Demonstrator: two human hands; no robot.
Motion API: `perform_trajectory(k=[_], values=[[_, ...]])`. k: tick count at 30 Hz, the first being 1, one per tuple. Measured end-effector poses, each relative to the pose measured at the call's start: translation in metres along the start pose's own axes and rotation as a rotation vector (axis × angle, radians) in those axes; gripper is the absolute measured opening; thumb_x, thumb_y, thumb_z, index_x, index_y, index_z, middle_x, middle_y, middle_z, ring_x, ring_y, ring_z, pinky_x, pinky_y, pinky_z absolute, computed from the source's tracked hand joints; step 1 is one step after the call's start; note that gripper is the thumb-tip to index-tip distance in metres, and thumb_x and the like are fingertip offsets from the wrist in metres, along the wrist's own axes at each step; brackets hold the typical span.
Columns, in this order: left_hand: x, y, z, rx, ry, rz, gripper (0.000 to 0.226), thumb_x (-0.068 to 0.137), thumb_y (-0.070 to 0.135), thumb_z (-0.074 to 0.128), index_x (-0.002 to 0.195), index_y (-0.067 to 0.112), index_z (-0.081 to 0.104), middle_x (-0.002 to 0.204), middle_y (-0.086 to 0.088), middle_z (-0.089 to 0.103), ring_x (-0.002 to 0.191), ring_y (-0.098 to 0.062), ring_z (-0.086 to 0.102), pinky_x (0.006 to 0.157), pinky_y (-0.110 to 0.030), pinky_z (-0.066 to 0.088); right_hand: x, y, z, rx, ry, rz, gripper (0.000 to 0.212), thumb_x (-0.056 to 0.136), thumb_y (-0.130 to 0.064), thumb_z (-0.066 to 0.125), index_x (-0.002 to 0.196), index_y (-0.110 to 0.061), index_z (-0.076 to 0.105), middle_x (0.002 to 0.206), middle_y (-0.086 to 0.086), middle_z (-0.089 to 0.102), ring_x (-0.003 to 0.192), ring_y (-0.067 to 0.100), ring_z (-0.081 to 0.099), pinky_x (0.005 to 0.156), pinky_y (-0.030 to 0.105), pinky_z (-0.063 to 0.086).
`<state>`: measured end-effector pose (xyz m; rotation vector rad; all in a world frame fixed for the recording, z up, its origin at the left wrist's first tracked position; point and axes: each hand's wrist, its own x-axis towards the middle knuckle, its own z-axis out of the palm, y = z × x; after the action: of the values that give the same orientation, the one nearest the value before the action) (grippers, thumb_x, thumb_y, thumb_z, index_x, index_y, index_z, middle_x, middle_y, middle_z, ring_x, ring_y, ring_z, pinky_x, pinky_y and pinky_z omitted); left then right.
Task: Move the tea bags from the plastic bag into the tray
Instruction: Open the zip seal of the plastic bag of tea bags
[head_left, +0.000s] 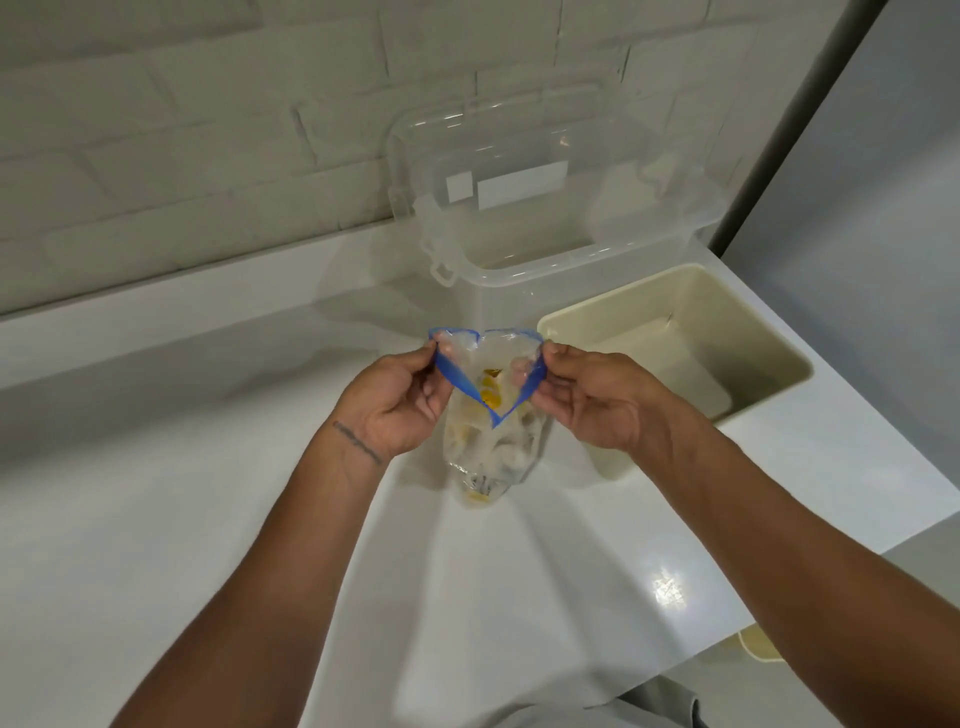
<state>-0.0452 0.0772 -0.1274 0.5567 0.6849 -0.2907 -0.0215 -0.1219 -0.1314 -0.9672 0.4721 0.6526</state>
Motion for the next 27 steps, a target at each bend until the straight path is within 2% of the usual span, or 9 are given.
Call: perform_trajectory(k=[3,6,9,11,14,18,22,25,27], values=[[0.0,-0.006,-0.003,-0.051,-0.037,-0.083,0.012,0.085,-0.005,0.052,0.087,-0.001,0.064,0.062,-0.001,0.058,0.041,-0.009,0.056,0.043,-0.019,0.052,0.009,0.002,0.0,0.387,-0.012,0.033,0.023,0.103,-0.015,0.048,0.096,0.002,0.063,0.076,0.011,0.067,0.06,0.017,0.068,0.061,0.027,0.06],[-0.001,-0.008,-0.003,0.116,-0.008,-0.1,0.022,0.09,0.01,0.049,0.073,0.005,0.06,0.049,0.002,0.046,0.032,-0.01,0.043,0.034,-0.016,0.038,0.018,0.007,-0.004,0.33,-0.024,0.034,0.032,0.104,-0.023,0.044,0.087,-0.006,0.066,0.075,0.0,0.053,0.06,0.009,0.05,0.057,0.02,0.047],[0.003,-0.006,-0.004,0.419,-0.005,-0.076,0.023,0.09,0.032,0.059,0.072,0.017,0.056,0.06,0.006,0.028,0.041,-0.008,0.024,0.041,-0.017,0.022,0.021,0.011,-0.008,0.176,-0.082,0.011,0.021,0.091,-0.033,0.065,0.081,-0.015,0.062,0.067,-0.003,0.039,0.058,0.011,0.036,0.06,0.023,0.032],[0.006,-0.008,-0.003,0.636,0.008,0.066,0.007,0.087,0.016,0.067,0.087,0.017,0.06,0.064,0.006,0.039,0.043,-0.007,0.03,0.043,-0.019,0.027,0.015,0.011,-0.007,0.033,-0.12,-0.055,0.024,0.081,-0.026,0.076,0.087,-0.016,0.055,0.065,-0.001,0.033,0.057,0.011,0.032,0.061,0.025,0.032],[0.004,-0.013,-0.002,0.925,0.122,0.27,0.055,0.08,0.018,0.081,0.123,0.021,0.047,0.096,0.003,0.065,0.069,-0.008,0.063,0.057,-0.025,0.049,0.007,0.01,0.001,-0.049,-0.081,-0.196,0.013,0.09,0.002,0.058,0.096,-0.009,0.054,0.055,-0.001,0.048,0.046,0.008,0.047,0.051,0.023,0.045],[0.005,-0.014,-0.009,1.382,0.344,0.553,0.062,0.059,0.067,0.079,0.1,0.036,0.044,0.105,0.003,0.059,0.091,-0.019,0.065,0.075,-0.042,0.057,0.008,0.011,0.004,-0.05,-0.045,-0.241,0.013,0.092,-0.004,0.061,0.106,-0.004,0.062,0.079,0.011,0.056,0.078,0.027,0.055,0.084,0.041,0.053],[-0.003,-0.012,-0.006,1.787,0.545,0.865,0.034,0.079,0.061,0.07,0.093,0.034,0.055,0.098,0.006,0.061,0.087,-0.023,0.062,0.067,-0.032,0.045,0.004,0.017,0.002,-0.55,0.145,-0.384,0.028,0.086,-0.026,0.073,0.111,-0.015,0.064,0.093,0.003,0.067,0.086,0.023,0.065,0.083,0.042,0.056],[-0.011,-0.013,-0.005,1.832,0.602,0.988,0.052,0.078,0.056,0.076,0.113,0.028,0.051,0.102,0.005,0.05,0.08,-0.023,0.056,0.065,-0.032,0.04,-0.007,0.014,-0.004,-1.141,0.397,-0.602,0.055,0.073,-0.049,0.079,0.122,-0.032,0.058,0.103,-0.003,0.058,0.088,0.015,0.062,0.081,0.034,0.053],[-0.008,-0.013,-0.009,1.832,0.575,1.088,0.046,0.079,0.054,0.076,0.104,0.024,0.051,0.093,0.006,0.057,0.076,-0.023,0.058,0.063,-0.03,0.038,-0.012,0.012,-0.007,-1.277,0.448,-0.624,0.062,0.071,-0.053,0.079,0.122,-0.031,0.051,0.091,-0.004,0.06,0.084,0.019,0.062,0.078,0.037,0.052]])
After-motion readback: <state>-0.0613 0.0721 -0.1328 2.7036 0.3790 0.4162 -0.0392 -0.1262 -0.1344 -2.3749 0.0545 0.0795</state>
